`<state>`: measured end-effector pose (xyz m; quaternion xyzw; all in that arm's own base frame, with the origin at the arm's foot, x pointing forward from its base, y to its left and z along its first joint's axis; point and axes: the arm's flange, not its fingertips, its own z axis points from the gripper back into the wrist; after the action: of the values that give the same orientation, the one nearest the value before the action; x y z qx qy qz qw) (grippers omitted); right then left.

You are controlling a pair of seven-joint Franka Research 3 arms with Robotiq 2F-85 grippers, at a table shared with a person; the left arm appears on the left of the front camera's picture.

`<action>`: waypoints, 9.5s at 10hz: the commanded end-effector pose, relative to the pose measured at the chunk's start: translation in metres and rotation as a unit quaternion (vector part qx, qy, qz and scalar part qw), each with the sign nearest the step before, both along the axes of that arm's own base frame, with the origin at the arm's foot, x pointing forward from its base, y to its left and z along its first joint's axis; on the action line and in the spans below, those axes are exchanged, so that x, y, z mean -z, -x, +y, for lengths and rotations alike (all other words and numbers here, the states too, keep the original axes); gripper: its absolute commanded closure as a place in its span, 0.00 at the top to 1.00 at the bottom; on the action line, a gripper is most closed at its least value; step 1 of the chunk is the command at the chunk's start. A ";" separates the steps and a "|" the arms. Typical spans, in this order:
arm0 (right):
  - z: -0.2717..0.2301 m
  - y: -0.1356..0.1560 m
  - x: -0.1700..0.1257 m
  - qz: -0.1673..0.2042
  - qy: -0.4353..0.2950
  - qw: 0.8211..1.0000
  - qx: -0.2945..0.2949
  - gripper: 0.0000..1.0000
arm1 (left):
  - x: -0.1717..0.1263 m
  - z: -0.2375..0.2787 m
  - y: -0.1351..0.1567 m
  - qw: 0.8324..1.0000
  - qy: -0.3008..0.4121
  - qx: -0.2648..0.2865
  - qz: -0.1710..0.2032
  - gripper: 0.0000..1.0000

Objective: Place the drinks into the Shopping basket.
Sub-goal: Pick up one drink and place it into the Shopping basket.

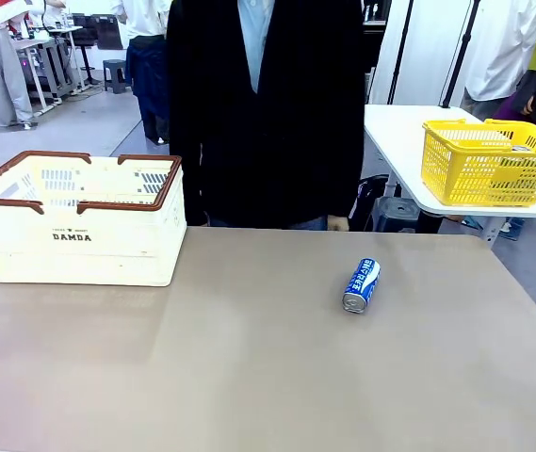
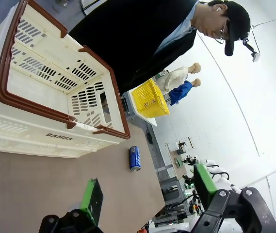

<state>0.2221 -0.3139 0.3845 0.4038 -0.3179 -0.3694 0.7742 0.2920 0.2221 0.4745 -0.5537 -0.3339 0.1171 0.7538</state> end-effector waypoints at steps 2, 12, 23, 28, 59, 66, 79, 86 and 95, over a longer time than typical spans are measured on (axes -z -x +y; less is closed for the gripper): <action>0.055 -0.049 -0.024 0.027 0.026 0.998 -0.057 1.00 | -0.002 0.001 0.002 1.000 0.003 0.004 0.002 1.00; 0.391 -0.116 -0.075 -0.026 0.381 0.833 -0.401 1.00 | -0.002 0.001 0.002 1.000 0.003 0.004 0.002 1.00; 0.499 -0.196 0.010 0.277 0.456 0.742 -0.406 1.00 | -0.002 0.001 0.002 1.000 0.003 0.004 0.002 1.00; 0.496 -0.244 0.028 0.392 0.237 0.865 -0.206 1.00 | -0.002 0.001 0.002 1.000 0.003 0.004 0.002 1.00; 0.432 -0.276 0.006 0.375 0.155 0.877 -0.259 1.00 | -0.002 0.001 0.002 1.000 0.003 0.004 0.002 1.00; 0.309 -0.235 -0.003 0.359 0.068 0.907 -0.209 1.00 | -0.002 0.001 0.002 1.000 0.003 0.004 0.002 1.00; 0.499 -0.307 0.085 0.403 0.288 0.835 -0.240 1.00 | -0.002 0.001 0.002 1.000 0.003 0.004 0.002 1.00; 0.499 -0.305 0.088 0.416 0.310 0.824 -0.228 0.00 | -0.002 0.001 0.002 1.000 0.003 0.004 0.002 1.00; 0.498 -0.254 0.012 0.377 0.257 0.814 -0.359 0.00 | -0.002 0.001 0.002 1.000 0.003 0.004 0.002 1.00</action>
<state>0.4999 0.1844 0.3573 0.0802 0.0687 -0.1294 0.9860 0.2913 0.2219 0.4748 -0.5543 -0.3330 0.1165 0.7538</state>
